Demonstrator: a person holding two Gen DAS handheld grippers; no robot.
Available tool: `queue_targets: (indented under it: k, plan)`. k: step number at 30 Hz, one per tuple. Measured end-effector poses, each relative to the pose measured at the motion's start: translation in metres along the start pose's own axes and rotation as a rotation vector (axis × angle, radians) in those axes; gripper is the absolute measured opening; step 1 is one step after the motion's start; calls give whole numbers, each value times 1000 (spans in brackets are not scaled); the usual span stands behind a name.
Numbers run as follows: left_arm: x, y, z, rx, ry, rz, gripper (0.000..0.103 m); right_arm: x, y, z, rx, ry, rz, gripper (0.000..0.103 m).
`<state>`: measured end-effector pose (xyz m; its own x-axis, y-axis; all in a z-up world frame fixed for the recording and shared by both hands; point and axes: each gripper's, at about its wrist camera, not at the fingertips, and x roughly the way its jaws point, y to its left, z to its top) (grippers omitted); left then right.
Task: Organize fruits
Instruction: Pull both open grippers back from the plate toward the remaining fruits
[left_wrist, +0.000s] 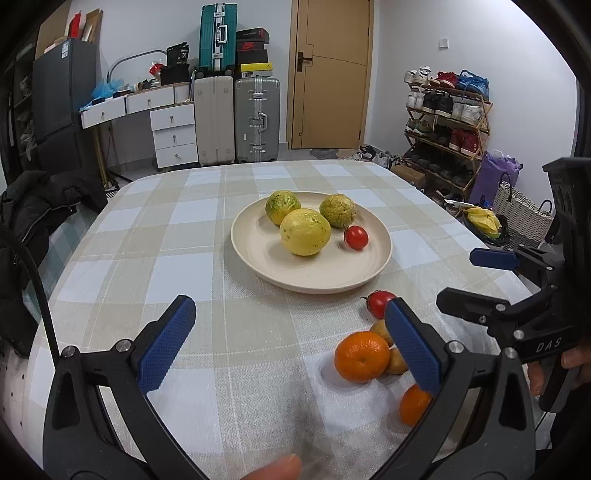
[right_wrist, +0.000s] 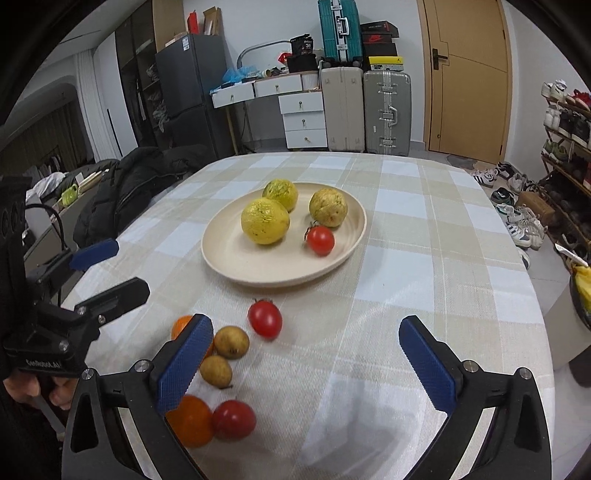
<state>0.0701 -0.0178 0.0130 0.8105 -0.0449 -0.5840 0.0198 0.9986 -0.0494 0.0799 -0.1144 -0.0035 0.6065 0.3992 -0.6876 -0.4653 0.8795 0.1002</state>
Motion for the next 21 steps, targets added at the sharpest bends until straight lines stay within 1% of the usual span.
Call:
queue_targets:
  k: [8,12,15,21]
  plan:
    - [-6,-1,-4,-7,11,-12,102,-7,-6,-14,12,34,-8,103]
    - [-6,-5,-9,15,19,-13,102,-3,-11,-19,9,63,-6,103]
    - [-4,-9,-10,32,17,4,102,0,-11,-21,4,91,4,103]
    - [-3,-10,-9,30,27,0,102,-3,-2,-26,-64,123,30,103]
